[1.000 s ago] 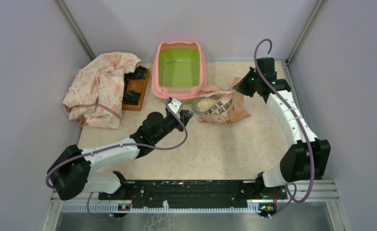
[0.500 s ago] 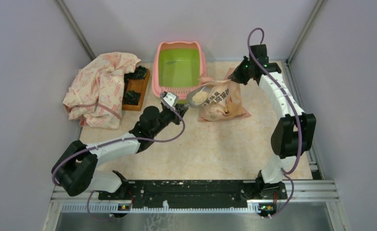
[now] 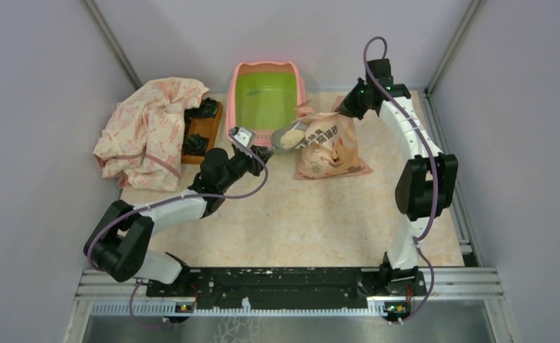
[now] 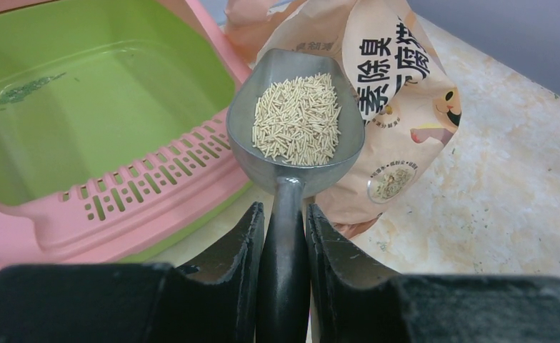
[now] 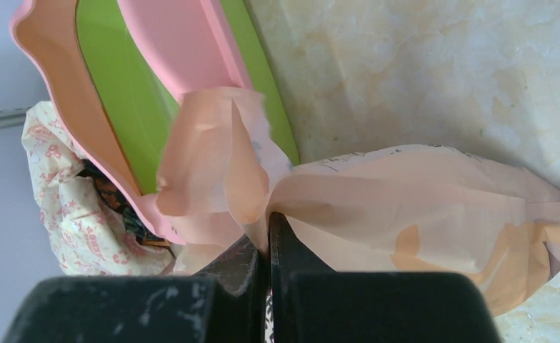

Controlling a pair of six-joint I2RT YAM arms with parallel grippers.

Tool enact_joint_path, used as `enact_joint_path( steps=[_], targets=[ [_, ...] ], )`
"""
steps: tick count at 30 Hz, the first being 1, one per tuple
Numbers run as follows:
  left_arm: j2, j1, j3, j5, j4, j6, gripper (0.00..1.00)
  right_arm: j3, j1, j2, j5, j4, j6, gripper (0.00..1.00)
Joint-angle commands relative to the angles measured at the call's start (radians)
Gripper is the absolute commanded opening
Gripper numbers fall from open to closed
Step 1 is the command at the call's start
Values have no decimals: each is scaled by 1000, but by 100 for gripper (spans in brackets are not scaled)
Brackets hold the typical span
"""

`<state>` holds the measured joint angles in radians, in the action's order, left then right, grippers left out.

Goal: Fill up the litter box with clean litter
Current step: 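Scoop the cat litter from the cat litter bag, then pour the cat litter into the litter box.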

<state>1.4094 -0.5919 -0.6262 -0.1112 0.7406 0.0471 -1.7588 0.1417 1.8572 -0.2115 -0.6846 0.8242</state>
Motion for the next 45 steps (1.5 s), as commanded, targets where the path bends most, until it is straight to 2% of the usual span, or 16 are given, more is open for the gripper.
enact_joint_path(
  steps=[1, 9, 28, 32, 39, 45],
  targets=[
    [18, 53, -32, 3, 89, 10, 6, -122, -8, 36, -10, 0, 8, 0],
    [-34, 75, -39, -41, 76, 26, 8, -199, -13, 88, 0, -34, 3, 0],
    [-72, 119, -49, -62, 91, 57, 9, -165, -14, 73, 21, -34, 1, 0],
    [-28, 143, -73, -71, 128, 70, 9, -148, -14, 69, 17, -20, 6, 0],
    [158, 196, -170, -107, 222, 99, 8, -163, -14, 71, 29, -40, 0, 0],
    [248, 231, -257, -111, 221, 114, 8, -136, -19, 40, 46, -47, -21, 0]
  ],
)
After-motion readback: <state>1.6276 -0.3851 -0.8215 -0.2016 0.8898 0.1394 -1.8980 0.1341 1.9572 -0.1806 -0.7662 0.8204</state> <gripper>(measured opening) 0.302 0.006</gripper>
